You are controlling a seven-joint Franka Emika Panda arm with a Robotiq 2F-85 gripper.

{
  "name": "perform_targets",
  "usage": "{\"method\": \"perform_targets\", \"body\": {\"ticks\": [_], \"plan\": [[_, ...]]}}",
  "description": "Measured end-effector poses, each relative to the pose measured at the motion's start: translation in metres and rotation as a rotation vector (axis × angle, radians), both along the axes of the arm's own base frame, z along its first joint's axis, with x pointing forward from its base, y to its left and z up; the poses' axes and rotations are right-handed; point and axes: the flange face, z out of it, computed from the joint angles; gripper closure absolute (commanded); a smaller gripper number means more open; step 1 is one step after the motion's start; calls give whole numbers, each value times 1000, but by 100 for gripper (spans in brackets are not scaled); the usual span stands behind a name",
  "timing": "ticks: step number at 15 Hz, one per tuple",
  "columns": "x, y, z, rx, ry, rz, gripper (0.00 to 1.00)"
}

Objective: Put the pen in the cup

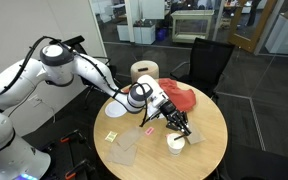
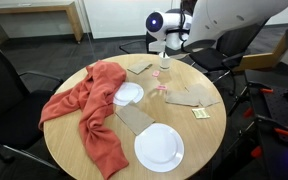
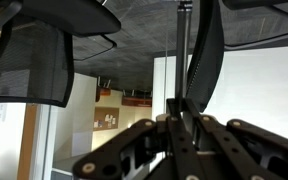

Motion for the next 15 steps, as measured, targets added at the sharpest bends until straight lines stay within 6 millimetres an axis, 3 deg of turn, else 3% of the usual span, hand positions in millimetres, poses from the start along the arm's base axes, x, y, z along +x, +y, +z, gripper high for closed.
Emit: {"method": "perform_targets", "body": {"ticks": [2,3,4,6,12,15], "plan": [[0,2,-4,5,5,1,97],[1,2,-6,7,8,0,64],[1,3,-7,8,10,-1,63],[0,3,-9,8,14,-6,50],[0,-1,-8,8,14,-15,4],[1,-3,-4,3,6,-18,0]]}}
